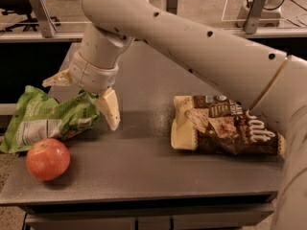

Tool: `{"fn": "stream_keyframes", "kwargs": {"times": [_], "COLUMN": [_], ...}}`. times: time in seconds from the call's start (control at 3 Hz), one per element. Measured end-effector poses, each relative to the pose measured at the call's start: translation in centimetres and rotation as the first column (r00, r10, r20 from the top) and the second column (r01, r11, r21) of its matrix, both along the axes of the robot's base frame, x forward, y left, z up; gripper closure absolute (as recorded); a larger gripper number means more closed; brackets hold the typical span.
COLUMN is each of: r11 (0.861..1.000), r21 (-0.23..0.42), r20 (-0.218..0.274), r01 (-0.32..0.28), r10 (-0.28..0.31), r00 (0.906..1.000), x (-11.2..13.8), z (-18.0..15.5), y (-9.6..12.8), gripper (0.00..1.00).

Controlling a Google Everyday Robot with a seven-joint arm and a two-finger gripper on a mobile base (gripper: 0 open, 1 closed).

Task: Move green rice chip bag near apple

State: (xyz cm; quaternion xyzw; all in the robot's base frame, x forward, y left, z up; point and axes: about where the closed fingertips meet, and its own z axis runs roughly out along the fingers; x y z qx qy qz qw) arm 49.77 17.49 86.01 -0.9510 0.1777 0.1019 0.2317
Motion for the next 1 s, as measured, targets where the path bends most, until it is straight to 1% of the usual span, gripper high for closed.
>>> {"fn": "stream_keyframes", "kwargs": {"times": [0.33,0.67,1.0], "r11": [0.998,0.989,0.989], "r21": [0.031,0.043,0.043], "r20": [0.005,0.027,0.027], "r01": [0.049,0.141,0.141], "r10": [-0.049,-0.142,-0.142], "r00": [0.9988,0.9895,0.9895], "x": [0.7,1.4,1.4], "z": [2.0,3.5,3.5], "y": [-1.4,-4.8,-4.8], "gripper": [0.0,0.0,0.0]}}
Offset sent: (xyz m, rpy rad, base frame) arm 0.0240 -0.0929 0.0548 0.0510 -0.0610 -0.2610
